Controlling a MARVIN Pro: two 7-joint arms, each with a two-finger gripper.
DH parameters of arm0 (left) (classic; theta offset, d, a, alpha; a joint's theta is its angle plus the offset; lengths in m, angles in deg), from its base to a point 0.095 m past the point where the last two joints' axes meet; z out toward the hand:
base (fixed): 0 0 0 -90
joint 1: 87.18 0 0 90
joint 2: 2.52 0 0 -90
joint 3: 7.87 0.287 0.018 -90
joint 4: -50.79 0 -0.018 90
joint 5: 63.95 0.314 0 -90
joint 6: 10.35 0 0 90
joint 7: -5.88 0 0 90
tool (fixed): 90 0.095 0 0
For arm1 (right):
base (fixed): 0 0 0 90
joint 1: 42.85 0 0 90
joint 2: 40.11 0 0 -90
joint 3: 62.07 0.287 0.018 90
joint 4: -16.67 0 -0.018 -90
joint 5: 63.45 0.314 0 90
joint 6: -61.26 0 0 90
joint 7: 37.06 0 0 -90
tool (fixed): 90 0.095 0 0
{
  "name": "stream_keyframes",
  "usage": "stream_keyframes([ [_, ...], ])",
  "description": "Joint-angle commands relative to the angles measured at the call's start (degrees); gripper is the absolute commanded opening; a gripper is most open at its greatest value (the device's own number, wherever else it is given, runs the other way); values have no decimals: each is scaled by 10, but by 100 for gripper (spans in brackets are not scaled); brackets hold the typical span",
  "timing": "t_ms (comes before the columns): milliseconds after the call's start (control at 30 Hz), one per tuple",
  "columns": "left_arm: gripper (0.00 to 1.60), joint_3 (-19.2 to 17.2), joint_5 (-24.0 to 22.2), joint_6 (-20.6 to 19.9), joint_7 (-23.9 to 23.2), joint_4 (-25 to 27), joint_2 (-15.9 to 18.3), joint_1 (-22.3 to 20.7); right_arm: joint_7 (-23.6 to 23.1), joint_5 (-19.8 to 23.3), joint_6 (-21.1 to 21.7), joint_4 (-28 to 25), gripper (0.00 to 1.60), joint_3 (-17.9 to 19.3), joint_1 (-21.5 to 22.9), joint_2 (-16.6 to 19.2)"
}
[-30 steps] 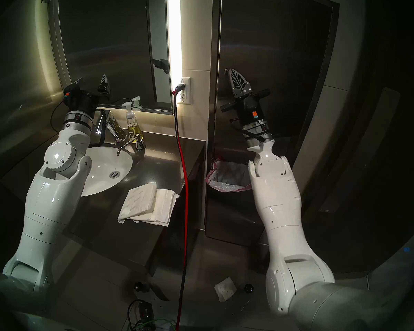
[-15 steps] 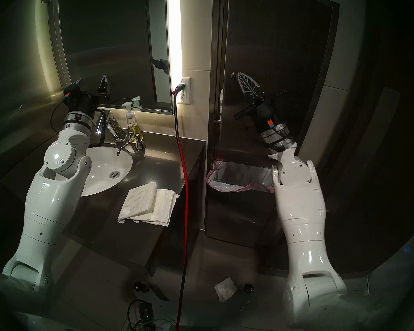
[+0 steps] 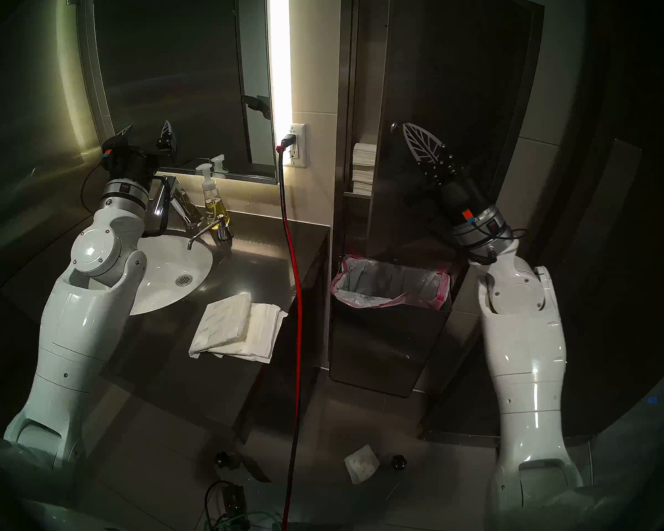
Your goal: Twist key and open towel dispenser
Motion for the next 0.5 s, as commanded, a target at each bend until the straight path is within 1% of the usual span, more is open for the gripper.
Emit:
stream_keyframes([
  [0,160,0,0,2,-1,5,-1,-7,43,29,22,-21,0,85,-28,43],
  [67,160,0,0,2,-1,5,-1,-7,44,32,20,-29,0,85,-38,47],
  [100,160,0,0,2,-1,5,-1,-7,43,33,20,-35,0,100,-46,47],
  [133,160,0,0,2,-1,5,0,-7,44,35,19,-38,0,94,-50,50],
  [167,160,0,0,2,-1,6,0,-7,44,36,18,-44,0,102,-59,52],
  [200,160,0,0,2,-1,6,0,-7,44,36,18,-44,0,102,-59,52],
  [300,160,0,0,2,-1,6,0,-7,44,42,15,-61,0,129,-86,55],
  [400,160,0,0,2,-1,6,0,-7,44,46,13,-69,0,140,-99,56],
  [433,160,0,0,2,-1,6,0,-7,45,49,12,-75,0,149,-107,55],
  [467,160,1,0,2,0,6,0,-7,53,58,21,-82,0,200,-124,46],
])
